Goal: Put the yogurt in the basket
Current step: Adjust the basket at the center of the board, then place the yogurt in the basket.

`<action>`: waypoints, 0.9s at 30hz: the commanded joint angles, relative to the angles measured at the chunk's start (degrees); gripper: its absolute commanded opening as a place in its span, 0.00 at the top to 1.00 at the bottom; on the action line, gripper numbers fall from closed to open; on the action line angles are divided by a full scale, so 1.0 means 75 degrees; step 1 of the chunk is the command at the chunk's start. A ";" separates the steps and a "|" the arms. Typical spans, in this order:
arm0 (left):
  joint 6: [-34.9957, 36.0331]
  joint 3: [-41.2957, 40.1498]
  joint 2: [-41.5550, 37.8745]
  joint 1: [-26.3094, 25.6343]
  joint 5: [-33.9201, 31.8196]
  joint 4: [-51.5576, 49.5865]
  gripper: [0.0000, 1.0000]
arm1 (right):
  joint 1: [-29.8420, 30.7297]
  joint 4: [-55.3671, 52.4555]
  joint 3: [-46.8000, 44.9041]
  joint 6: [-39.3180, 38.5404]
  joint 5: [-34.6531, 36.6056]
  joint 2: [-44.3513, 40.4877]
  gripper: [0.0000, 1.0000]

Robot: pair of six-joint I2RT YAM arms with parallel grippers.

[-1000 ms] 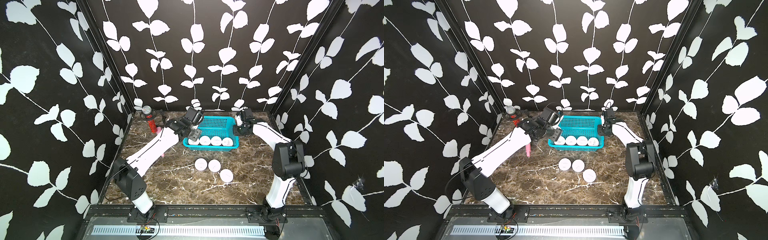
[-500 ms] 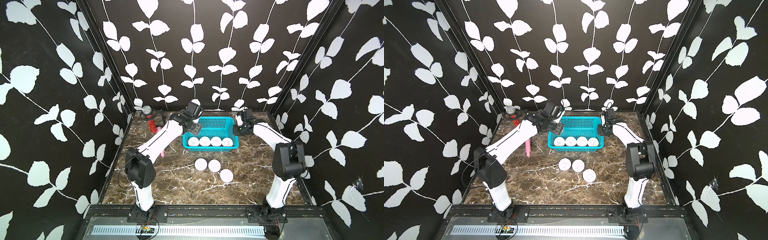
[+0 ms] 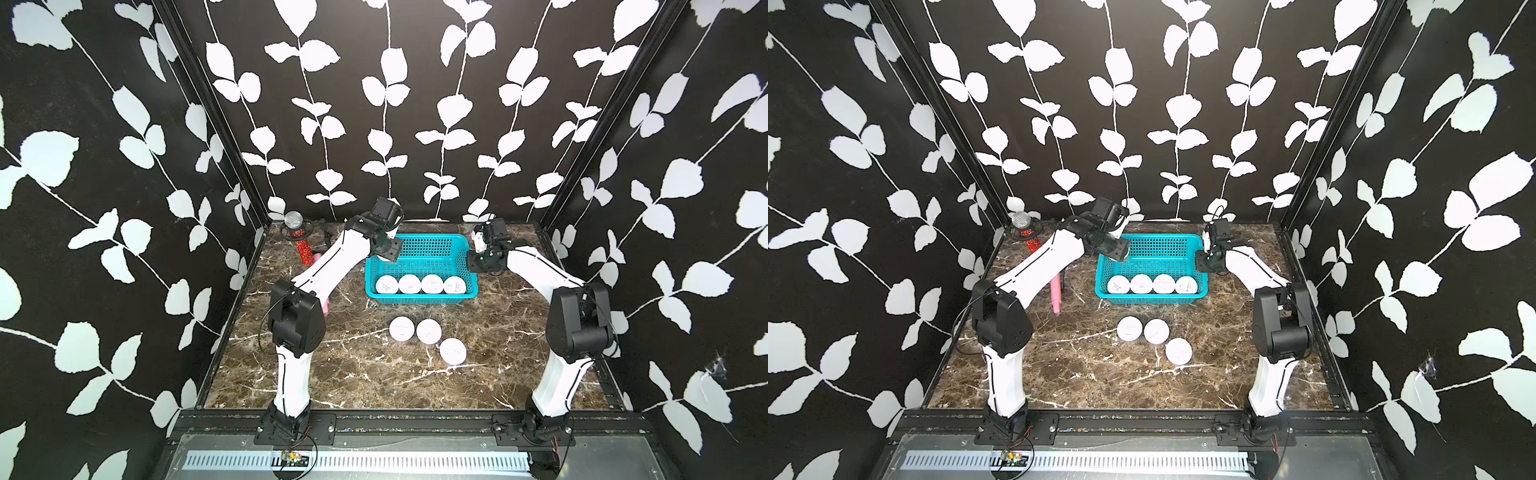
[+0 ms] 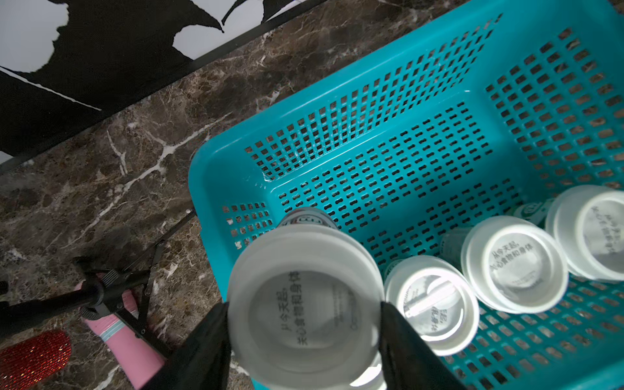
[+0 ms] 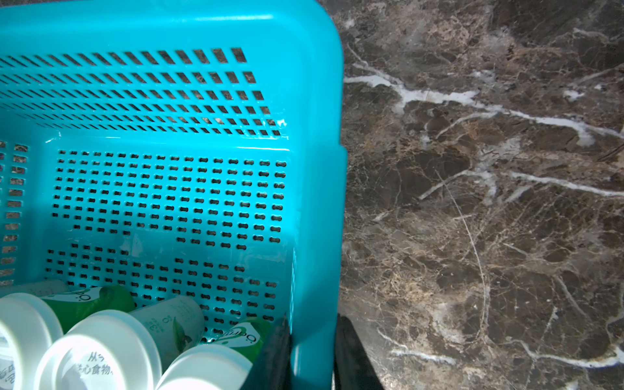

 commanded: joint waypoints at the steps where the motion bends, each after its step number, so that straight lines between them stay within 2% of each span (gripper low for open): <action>1: -0.0094 0.0335 0.0176 0.0064 0.0189 -0.0060 0.36 | -0.0023 -0.0096 -0.0237 -0.0013 -0.0140 -0.0274 0.76; 27: -0.0082 0.1038 0.1562 0.0314 0.0132 -0.0266 0.37 | -0.0015 -0.0140 -0.0280 -0.0045 -0.0129 -0.0322 0.75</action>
